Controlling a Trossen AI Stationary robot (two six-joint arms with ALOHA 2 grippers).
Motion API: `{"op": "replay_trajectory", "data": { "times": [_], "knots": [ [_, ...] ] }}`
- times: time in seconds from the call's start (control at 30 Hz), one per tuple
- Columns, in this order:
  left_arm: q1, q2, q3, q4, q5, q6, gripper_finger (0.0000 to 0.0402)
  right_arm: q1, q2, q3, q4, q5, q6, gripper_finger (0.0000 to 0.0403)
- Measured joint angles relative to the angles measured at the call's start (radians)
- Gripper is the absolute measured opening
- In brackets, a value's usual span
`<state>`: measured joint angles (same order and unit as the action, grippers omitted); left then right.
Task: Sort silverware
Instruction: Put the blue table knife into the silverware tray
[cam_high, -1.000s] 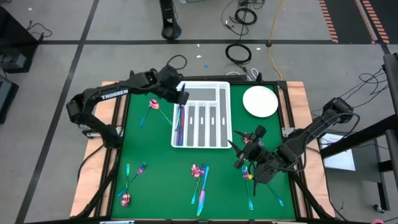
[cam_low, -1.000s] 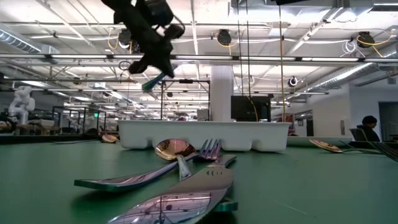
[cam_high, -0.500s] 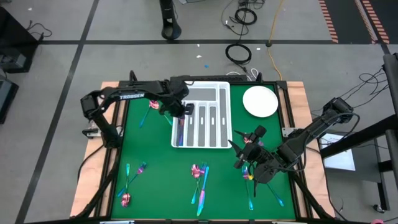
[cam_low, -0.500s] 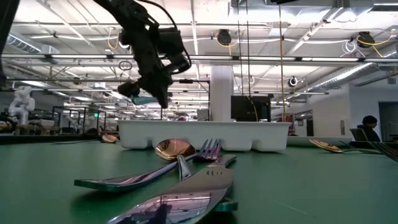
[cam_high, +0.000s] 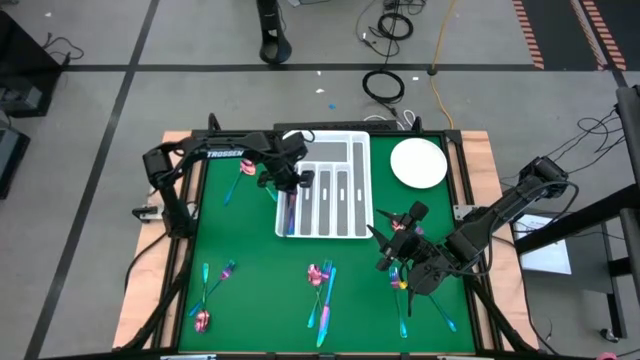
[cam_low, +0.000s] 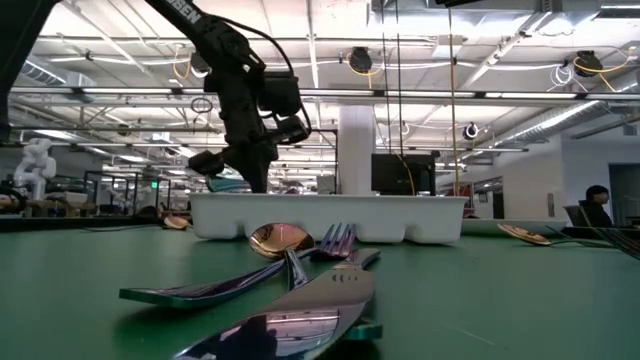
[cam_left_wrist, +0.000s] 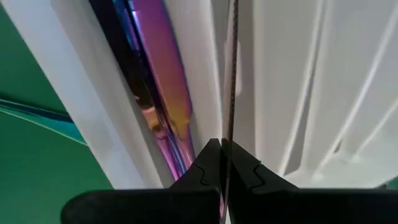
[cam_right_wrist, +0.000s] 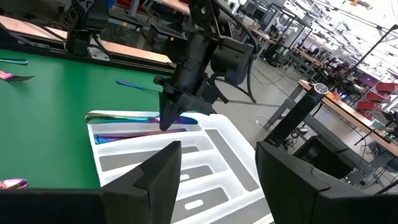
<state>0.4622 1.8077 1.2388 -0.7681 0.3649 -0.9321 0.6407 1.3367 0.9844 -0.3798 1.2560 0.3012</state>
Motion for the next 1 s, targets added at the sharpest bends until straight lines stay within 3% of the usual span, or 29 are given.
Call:
{"op": "replay_trajectory", "data": {
  "times": [0.63, 1.0],
  "knots": [
    [0.044, 0.030, 0.000, 0.003, -0.048, 0.024, 0.0001, 0.000, 0.000, 0.000, 0.000, -0.001, 0.000, 0.0194],
    [0.042, 0.030, 0.000, 0.001, -0.041, 0.030, 0.0053, 0.000, 0.000, 0.000, 0.001, -0.001, 0.000, 0.0194]
  ]
}}
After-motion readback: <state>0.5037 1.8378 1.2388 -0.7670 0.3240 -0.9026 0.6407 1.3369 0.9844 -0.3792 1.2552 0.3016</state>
